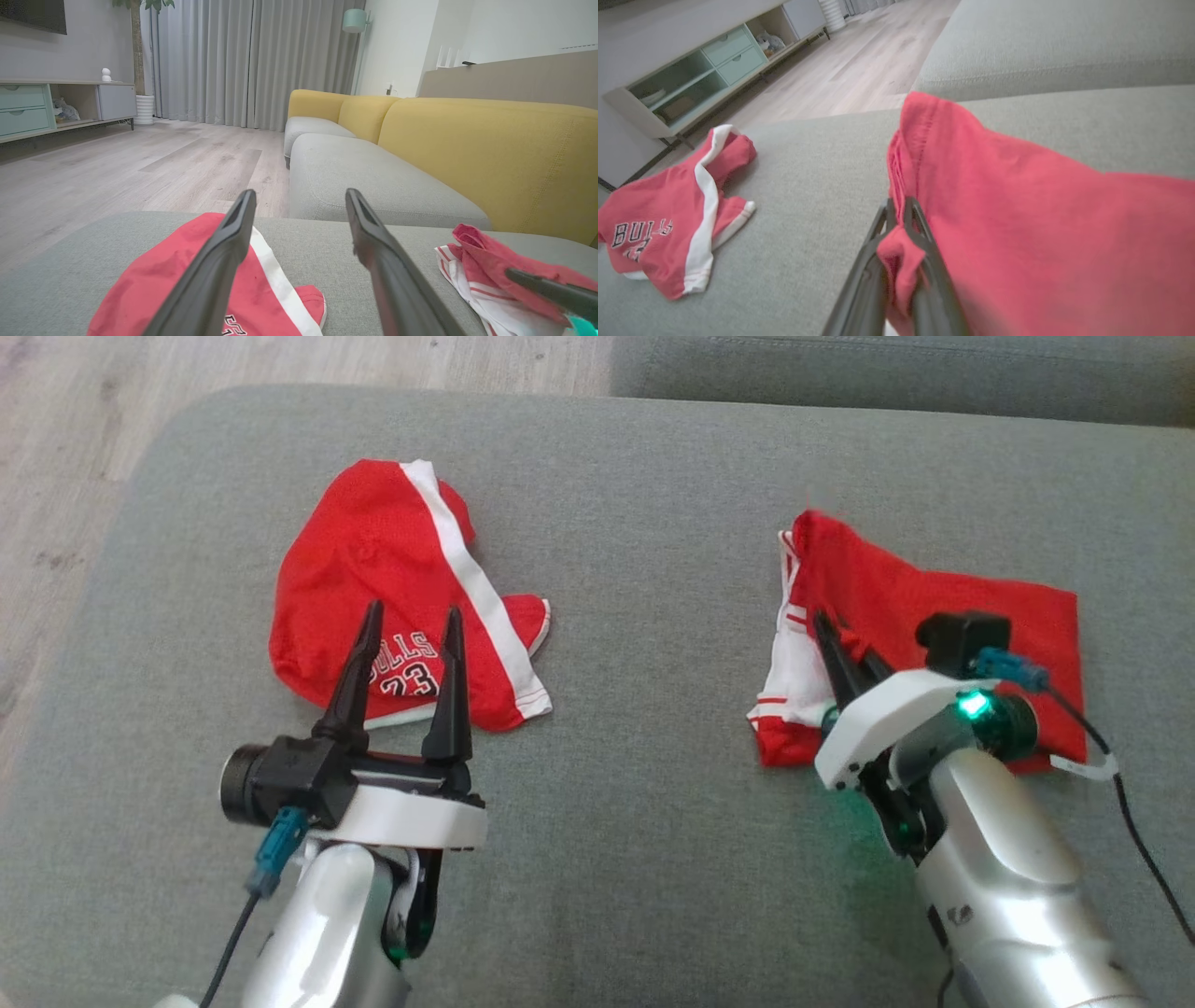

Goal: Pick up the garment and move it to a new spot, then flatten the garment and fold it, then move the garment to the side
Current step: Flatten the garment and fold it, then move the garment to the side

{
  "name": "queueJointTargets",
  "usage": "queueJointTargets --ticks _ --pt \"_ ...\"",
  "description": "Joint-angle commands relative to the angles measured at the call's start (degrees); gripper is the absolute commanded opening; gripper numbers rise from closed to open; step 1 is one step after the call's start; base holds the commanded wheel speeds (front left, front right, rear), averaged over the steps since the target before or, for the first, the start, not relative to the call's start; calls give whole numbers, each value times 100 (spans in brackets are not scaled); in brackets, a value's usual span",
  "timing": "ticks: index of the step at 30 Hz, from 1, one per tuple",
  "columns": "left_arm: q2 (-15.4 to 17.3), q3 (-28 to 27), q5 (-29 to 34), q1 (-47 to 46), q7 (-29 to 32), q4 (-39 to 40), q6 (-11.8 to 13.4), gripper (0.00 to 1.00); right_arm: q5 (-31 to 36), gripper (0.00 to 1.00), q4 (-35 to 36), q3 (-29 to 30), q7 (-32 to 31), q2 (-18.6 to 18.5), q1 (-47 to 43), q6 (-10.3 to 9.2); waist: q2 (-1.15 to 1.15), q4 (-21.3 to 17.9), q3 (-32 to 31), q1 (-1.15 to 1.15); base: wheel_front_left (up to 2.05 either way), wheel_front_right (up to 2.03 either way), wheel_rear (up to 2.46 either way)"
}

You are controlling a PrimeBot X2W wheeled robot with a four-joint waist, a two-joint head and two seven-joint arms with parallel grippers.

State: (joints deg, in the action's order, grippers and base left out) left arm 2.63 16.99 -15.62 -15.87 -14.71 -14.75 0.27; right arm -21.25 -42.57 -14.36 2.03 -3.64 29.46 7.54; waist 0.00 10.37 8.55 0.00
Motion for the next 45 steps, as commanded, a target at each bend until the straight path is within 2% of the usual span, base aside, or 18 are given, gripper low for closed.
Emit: queueJointTargets --ticks 1,2,3,9,12,13,18,23,26,36,45 --pt "25 -170 0 -169 -29 168 48 100 -33 0 99 -121 76 76 80 -5 0 -24 2 0 0 0 0" --pt "25 -171 3 -164 -29 159 44 100 -2 46 40 -154 113 76 96 -5 0 -42 7 0 0 0 0" --pt "25 -169 6 -162 -29 152 41 100 -32 100 -4 -189 140 76 105 -5 0 -60 11 0 0 0 0" --pt "25 -209 39 -192 -29 130 36 100 -442 100 187 -724 409 76 186 -5 0 -225 23 0 0 0 0" --pt "25 -211 55 -218 -29 127 24 100 -423 100 328 -661 691 76 278 -5 0 -315 -4 0 0 0 0" --pt "25 -213 57 -220 -29 126 22 100 -387 100 375 -606 781 76 298 -5 0 -349 -21 0 0 0 0" --pt "25 -219 83 -194 -29 163 15 100 672 100 769 475 1171 29 162 -5 0 -561 -127 0 0 0 0" --pt "25 -178 90 -95 -29 159 13 100 1240 100 1350 1306 1237 -159 -366 -5 0 -720 -190 0 0 0 0" --pt "25 -166 67 -29 -29 165 28 100 1373 100 1673 1633 1253 -152 -758 -5 0 -777 -198 0 0 0 0" --pt "25 -240 54 209 -29 141 44 100 1317 100 2404 1952 1275 51 -1803 -5 0 -885 -180 0 0 0 0" --pt "25 -222 82 153 -29 158 5 100 1235 100 2589 1933 1109 74 -1744 -5 0 -878 -24 0 0 0 0"
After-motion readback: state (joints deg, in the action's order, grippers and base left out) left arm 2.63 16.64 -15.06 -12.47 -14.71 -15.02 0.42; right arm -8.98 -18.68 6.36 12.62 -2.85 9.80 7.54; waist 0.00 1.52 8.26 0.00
